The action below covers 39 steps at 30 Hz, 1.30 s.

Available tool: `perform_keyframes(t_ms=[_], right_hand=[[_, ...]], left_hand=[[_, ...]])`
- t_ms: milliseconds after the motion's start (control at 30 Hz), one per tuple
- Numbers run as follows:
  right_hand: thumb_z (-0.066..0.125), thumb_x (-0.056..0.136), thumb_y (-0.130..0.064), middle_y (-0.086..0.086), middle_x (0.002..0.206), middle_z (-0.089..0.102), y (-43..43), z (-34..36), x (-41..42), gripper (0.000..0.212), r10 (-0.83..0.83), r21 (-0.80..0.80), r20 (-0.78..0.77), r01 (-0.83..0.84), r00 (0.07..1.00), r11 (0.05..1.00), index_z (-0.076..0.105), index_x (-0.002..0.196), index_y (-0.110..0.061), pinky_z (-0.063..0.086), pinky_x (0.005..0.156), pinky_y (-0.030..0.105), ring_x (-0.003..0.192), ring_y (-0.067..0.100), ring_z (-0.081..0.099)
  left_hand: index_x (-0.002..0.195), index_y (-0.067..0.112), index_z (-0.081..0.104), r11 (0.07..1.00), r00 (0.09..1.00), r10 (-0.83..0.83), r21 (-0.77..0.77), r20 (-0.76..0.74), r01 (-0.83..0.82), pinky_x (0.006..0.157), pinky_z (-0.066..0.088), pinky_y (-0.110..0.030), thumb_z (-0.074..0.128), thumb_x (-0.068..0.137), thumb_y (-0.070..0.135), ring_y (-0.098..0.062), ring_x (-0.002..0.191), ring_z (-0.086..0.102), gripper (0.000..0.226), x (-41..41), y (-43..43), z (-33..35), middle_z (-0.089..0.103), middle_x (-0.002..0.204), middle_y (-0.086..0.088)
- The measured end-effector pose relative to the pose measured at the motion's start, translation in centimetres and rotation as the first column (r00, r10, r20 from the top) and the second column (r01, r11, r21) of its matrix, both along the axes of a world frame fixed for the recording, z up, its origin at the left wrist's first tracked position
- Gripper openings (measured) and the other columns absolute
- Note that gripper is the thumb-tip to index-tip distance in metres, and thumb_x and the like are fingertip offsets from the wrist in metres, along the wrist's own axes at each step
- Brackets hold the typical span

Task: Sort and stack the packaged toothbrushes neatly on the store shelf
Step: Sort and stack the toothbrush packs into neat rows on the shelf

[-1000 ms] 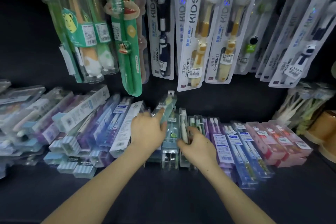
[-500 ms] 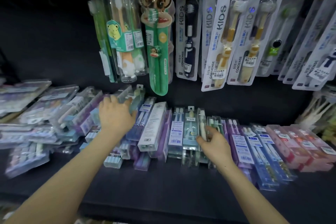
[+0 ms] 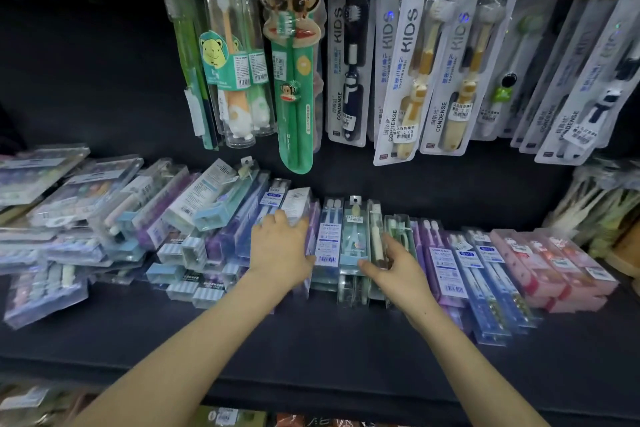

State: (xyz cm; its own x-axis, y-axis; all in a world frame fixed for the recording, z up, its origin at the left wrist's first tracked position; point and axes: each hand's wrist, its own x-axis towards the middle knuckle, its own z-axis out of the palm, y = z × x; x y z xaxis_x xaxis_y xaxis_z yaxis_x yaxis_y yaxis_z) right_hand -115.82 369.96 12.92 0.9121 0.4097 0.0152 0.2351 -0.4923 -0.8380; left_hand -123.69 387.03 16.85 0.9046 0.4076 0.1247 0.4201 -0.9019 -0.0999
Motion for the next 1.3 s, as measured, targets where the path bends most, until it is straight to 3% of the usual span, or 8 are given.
perform_keyframes(t_ms=[267,433,633,767,867,967,1200,1300], right_hand=[[0.068,0.087,-0.027,-0.002,0.142,0.049,0.2,-0.2,-0.4,0.074,-0.035,0.032,-0.003,0.035,0.999,0.999,0.03,0.149,-0.019,0.043,0.096,0.033,0.125,0.021,0.051],[0.056,0.089,-0.013,0.008,0.108,0.07,0.5,-0.3,-1.6,0.058,-0.192,0.11,0.042,0.187,0.98,0.976,0.041,0.145,-0.016,0.044,0.062,0.018,0.068,0.008,0.06],[0.051,0.091,-0.012,-0.01,0.089,0.068,0.9,0.4,-2.4,0.05,-0.282,0.179,0.045,0.27,0.958,0.946,0.048,0.141,-0.015,0.033,0.051,0.004,0.069,-0.002,0.057],[0.051,0.092,-0.013,-0.001,0.095,0.066,2.0,0.8,-2.7,0.049,-0.277,0.171,0.053,0.264,0.959,0.949,0.047,0.14,-0.014,0.034,0.049,0.004,0.068,-0.006,0.054],[0.051,0.092,-0.013,0.007,0.11,0.069,2.7,0.8,-2.8,0.047,-0.257,0.178,0.082,0.239,0.963,0.954,0.049,0.139,-0.012,0.042,0.057,0.01,0.092,0.02,0.065],[0.05,0.092,-0.01,0.015,0.114,0.067,3.8,0.9,-3.0,0.049,-0.225,0.199,0.073,0.206,0.972,0.958,0.047,0.141,-0.011,0.051,0.078,0.036,0.103,0.035,0.062],[0.05,0.094,-0.012,0.015,0.116,0.067,5.1,1.1,-3.4,0.049,-0.188,0.166,0.073,0.174,0.979,0.971,0.044,0.142,-0.011,0.041,0.078,0.025,0.093,0.026,0.064],[0.049,0.094,-0.012,0.011,0.115,0.068,5.1,1.1,-3.2,0.05,-0.173,0.186,0.048,0.161,0.984,0.969,0.043,0.143,-0.012,0.046,0.074,0.026,0.088,0.024,0.065]], left_hand=[[0.113,0.008,0.052,0.989,0.994,0.066,-0.136,0.091,-0.054,0.084,0.045,-0.034,0.06,0.086,0.034,-0.027,0.112,0.047,0.038,-2.2,0.8,1.1,0.055,0.114,-0.012],[0.104,0.004,0.055,1.0,0.999,0.024,0.015,0.039,-0.024,0.063,0.036,-0.027,0.048,0.089,0.017,-0.023,0.09,0.055,0.021,-2.3,-0.2,1.3,0.062,0.103,-0.012],[0.088,-0.008,0.061,0.804,0.861,0.243,-0.59,0.448,0.08,0.051,0.03,-0.032,0.045,0.094,0.013,-0.028,0.06,0.05,0.027,-4.6,2.9,2.4,0.06,0.074,-0.021],[0.086,-0.002,0.061,0.72,0.727,0.377,-0.675,0.574,0.159,0.048,0.043,-0.03,0.043,0.094,0.013,-0.022,0.05,0.045,0.025,-7.5,5.9,3.9,0.049,0.058,-0.007],[0.07,0.004,0.047,0.763,0.65,0.437,-0.639,0.622,0.099,0.047,0.034,-0.032,0.041,0.095,0.013,-0.019,0.05,0.037,0.027,-8.5,9.7,4.8,0.034,0.052,-0.005],[0.069,0.003,0.044,0.792,0.658,0.453,-0.61,0.602,0.012,0.045,0.02,-0.028,0.039,0.098,0.012,-0.021,0.049,0.034,0.031,-8.4,13.3,4.8,0.034,0.051,-0.007],[0.06,0.005,0.037,0.786,0.764,0.452,-0.611,0.46,-0.097,0.058,0.035,-0.033,0.04,0.099,0.011,-0.04,0.072,0.06,0.04,-7.8,17.9,3.6,0.046,0.056,-0.016],[0.088,-0.005,0.061,0.897,0.788,0.395,-0.385,0.472,-0.219,0.081,0.04,-0.042,0.045,0.097,0.014,-0.044,0.103,0.052,0.027,-7.7,16.7,3.3,0.059,0.082,-0.028]])
